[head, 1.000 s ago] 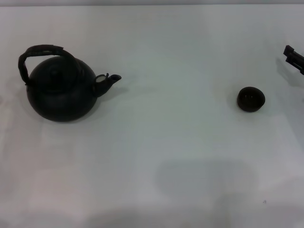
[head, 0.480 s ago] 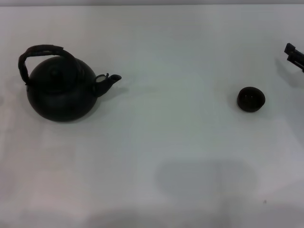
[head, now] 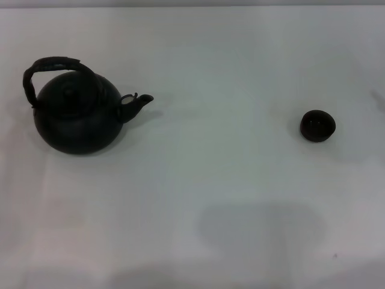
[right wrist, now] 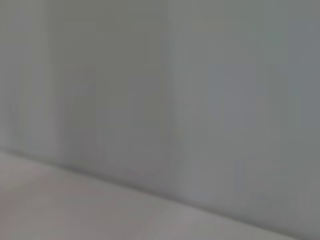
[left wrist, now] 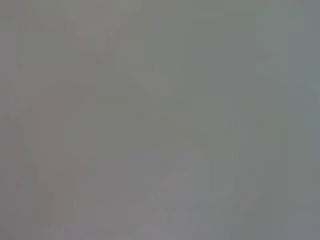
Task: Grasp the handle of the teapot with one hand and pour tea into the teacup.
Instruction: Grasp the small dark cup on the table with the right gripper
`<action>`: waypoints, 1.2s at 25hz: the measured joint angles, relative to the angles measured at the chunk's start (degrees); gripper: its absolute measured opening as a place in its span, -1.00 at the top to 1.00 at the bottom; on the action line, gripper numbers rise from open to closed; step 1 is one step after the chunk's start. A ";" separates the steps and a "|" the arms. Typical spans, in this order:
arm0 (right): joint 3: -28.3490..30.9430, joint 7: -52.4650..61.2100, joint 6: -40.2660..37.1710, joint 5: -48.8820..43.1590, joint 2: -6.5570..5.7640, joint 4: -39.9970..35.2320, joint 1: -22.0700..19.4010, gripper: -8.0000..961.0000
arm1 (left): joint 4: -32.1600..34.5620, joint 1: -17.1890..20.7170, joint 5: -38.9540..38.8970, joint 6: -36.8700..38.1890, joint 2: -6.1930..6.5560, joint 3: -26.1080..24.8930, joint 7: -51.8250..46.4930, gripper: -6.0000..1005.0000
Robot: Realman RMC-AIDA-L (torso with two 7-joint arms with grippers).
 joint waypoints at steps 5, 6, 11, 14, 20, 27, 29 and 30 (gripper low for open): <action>-0.11 6.17 6.78 -8.65 -0.69 -4.42 1.06 -0.78 | -0.03 0.31 0.04 -0.07 -0.03 0.07 0.00 0.86; -0.12 7.63 7.61 -10.77 -0.64 -5.51 1.48 -0.78 | -0.03 0.31 0.04 -0.07 -0.03 0.07 0.00 0.86; -0.38 11.20 10.12 -17.32 0.80 -9.39 4.03 -0.78 | -0.03 0.31 0.11 -0.28 -0.04 0.12 -0.25 0.85; -0.58 11.32 10.41 -19.34 1.82 -9.83 5.12 -0.78 | -0.05 0.85 0.11 -0.34 -0.05 0.12 -0.27 0.80; -0.80 11.38 11.55 -26.30 3.26 -9.92 7.95 -0.78 | -0.16 2.09 0.12 -0.42 -0.04 0.07 -0.30 0.56; -2.08 11.74 12.26 -27.88 3.39 -9.91 9.14 -0.79 | -0.74 2.15 0.18 -0.50 -0.04 0.06 -0.33 0.39; -2.12 12.16 12.23 -28.18 3.41 -9.94 9.62 -0.80 | -0.74 2.17 0.19 -0.51 -0.04 0.06 -0.35 0.25; -2.14 12.36 12.11 -28.59 3.45 -9.93 9.86 -0.80 | -0.74 2.17 0.19 -0.51 -0.04 0.07 -0.37 0.17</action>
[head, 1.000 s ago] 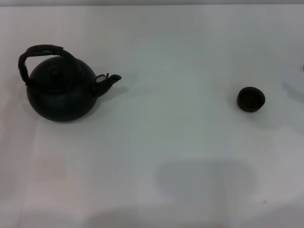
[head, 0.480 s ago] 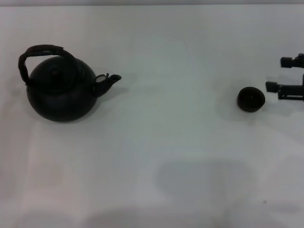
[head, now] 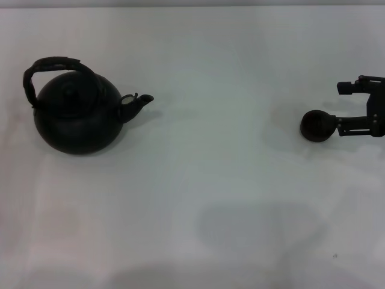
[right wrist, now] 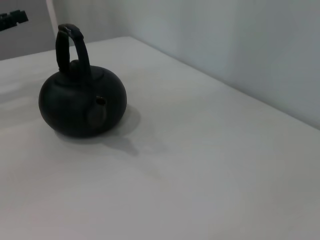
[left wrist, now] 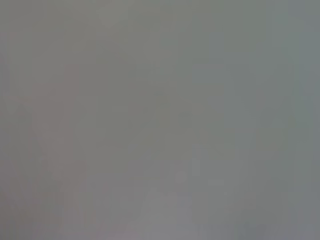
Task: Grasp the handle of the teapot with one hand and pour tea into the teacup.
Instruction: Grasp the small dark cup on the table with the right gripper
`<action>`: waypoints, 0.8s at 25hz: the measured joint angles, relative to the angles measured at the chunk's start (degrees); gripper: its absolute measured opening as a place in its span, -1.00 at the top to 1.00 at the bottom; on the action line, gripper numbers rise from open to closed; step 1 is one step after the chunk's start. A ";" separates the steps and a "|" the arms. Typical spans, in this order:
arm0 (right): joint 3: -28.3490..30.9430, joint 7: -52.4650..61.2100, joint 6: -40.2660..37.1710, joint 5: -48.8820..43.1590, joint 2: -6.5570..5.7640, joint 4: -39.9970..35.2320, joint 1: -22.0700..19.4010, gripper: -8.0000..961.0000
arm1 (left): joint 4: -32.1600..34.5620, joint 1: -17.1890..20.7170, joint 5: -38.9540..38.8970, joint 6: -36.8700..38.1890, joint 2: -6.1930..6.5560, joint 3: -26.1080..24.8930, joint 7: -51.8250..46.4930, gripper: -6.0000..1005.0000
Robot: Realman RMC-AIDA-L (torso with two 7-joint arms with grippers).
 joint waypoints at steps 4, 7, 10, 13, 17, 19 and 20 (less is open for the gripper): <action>-0.91 0.26 -1.65 -1.19 0.28 0.60 0.84 -0.80 | 0.00 0.02 0.01 0.00 0.00 0.00 -0.08 0.09; -3.25 0.34 -3.44 -1.43 0.44 0.77 1.05 -0.80 | -0.09 0.02 0.01 0.00 0.00 0.00 -0.08 0.03; -4.83 0.38 -4.76 -1.52 0.53 1.24 1.60 -0.80 | -0.17 0.02 0.01 0.00 0.00 0.00 -0.08 -0.03; -5.13 0.41 -5.28 -2.30 0.81 1.65 2.32 -0.80 | -0.25 0.02 0.01 0.19 0.00 0.00 -0.08 -0.09; -6.88 0.75 -7.36 -3.85 1.01 2.23 3.05 -0.80 | -0.71 -0.03 0.01 0.48 0.00 0.01 -0.08 -0.23; -8.83 1.03 -9.11 -3.92 1.01 2.66 3.24 -0.80 | -0.78 -0.08 0.00 0.50 0.00 0.00 -0.07 -0.38; -9.65 1.12 -9.84 -3.92 1.01 2.75 3.28 -0.80 | -0.80 -0.11 0.00 0.50 0.00 0.00 -0.07 -0.40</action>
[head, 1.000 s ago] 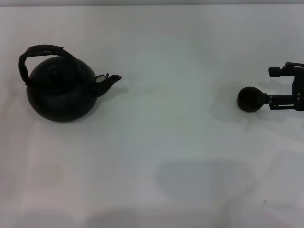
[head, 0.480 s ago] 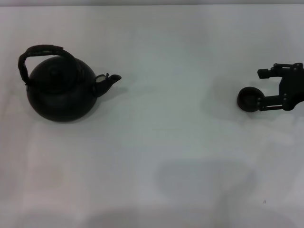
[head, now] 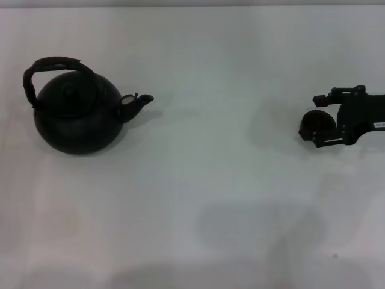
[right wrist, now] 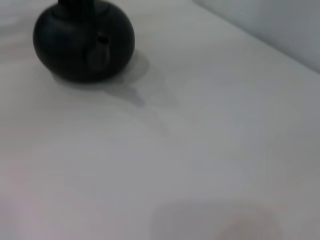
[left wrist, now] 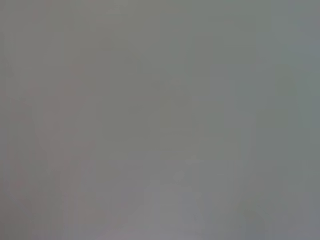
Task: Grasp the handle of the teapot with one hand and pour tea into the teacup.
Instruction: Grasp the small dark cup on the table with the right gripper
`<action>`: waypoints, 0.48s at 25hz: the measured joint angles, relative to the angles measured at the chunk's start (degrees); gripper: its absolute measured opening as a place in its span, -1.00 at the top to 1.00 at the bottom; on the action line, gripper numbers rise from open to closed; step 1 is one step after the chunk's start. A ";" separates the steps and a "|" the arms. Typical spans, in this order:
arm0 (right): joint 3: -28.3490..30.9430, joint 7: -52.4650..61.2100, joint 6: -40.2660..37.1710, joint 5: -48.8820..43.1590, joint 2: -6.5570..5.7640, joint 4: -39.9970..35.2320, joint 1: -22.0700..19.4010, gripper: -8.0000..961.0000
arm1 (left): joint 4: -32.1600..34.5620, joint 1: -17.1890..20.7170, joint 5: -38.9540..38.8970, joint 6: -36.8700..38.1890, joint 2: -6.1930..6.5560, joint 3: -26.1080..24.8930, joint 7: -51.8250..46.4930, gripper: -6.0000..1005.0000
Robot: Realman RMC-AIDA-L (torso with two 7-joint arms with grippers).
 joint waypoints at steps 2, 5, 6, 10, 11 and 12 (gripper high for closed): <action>-1.54 0.12 -1.18 -0.02 0.00 0.04 0.01 -0.80 | 0.00 -0.07 0.00 0.03 0.00 0.00 0.00 -0.44; -2.58 0.19 -2.45 -0.04 -0.01 0.05 0.02 -0.80 | 0.00 -0.18 0.00 0.10 0.00 0.00 0.00 -0.47; -2.67 0.20 -2.61 -0.05 -0.03 0.05 0.02 -0.80 | 0.00 -0.20 0.00 0.12 0.00 0.00 0.00 -0.47; -2.73 0.20 -2.90 -0.15 -0.11 0.05 0.03 -0.80 | 0.00 -0.27 0.00 0.21 0.00 0.00 0.00 -0.48; -2.74 0.20 -2.96 -0.36 -0.10 0.05 0.03 -0.80 | 0.01 -0.31 0.00 0.23 0.00 0.00 0.00 -0.48; -2.75 0.20 -3.18 -0.60 -0.11 0.07 0.03 -0.80 | 0.02 -0.38 0.00 0.26 0.00 0.00 0.01 -0.48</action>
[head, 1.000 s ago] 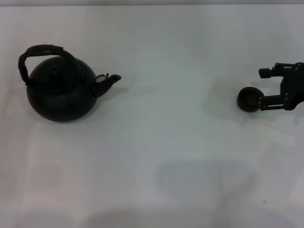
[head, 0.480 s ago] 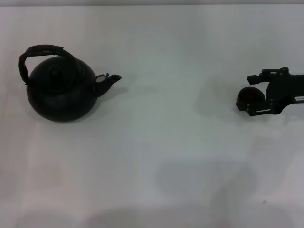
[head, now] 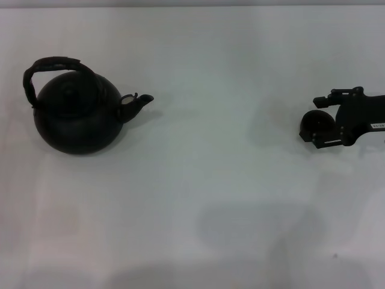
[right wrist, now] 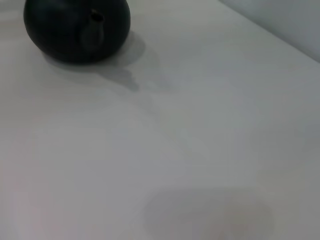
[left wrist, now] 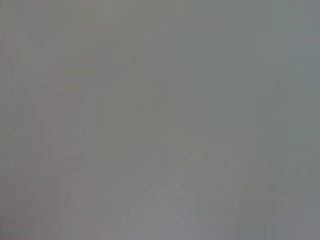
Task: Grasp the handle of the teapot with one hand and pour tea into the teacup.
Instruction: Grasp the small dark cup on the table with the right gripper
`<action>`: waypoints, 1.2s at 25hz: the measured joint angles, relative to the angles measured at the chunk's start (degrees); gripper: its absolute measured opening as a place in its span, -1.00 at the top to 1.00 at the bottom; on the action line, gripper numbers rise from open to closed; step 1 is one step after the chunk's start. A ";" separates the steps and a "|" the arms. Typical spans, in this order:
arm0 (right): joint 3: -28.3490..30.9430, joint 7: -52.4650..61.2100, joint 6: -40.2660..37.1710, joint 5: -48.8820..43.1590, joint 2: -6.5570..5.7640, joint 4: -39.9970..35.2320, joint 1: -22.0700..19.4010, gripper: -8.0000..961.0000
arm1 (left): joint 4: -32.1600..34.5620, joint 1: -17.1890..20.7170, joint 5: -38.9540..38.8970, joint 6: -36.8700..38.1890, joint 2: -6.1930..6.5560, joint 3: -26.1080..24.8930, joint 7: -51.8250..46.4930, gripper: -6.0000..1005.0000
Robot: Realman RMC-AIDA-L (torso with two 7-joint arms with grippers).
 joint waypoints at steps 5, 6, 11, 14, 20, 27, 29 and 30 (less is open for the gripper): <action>-0.09 0.00 -1.20 -1.30 0.05 0.24 0.01 -0.80 | 0.01 -0.21 0.00 0.46 0.00 0.00 0.00 -0.48; -0.09 0.00 -1.28 -1.42 0.06 0.35 0.04 -0.80 | 0.01 -0.24 0.00 0.56 0.00 0.00 -0.01 -0.48; -0.29 0.00 -2.20 -1.55 0.09 1.12 0.20 -0.80 | 0.00 -0.31 0.00 0.83 0.00 0.00 0.00 -0.48; -1.05 -0.01 -2.96 -1.62 0.09 1.90 0.48 -0.79 | 0.01 -0.37 0.00 0.89 0.00 0.00 0.00 -0.48; -2.98 -0.12 -4.00 -1.67 0.09 2.40 0.77 -0.79 | 0.00 -0.61 0.00 1.41 0.07 0.00 0.00 -0.48; -3.06 -0.07 -4.05 -1.67 0.10 1.98 0.79 -0.78 | 0.00 -0.78 0.00 1.56 0.09 0.00 0.00 -0.48; -3.01 -0.04 -4.05 -1.67 0.10 1.93 0.79 -0.76 | 0.00 -0.86 0.00 1.64 0.09 -0.06 0.00 -0.48; -2.95 -0.04 -4.07 -1.66 0.09 1.90 0.79 -0.75 | 0.00 -0.88 -0.01 1.66 0.09 -0.06 0.00 -0.48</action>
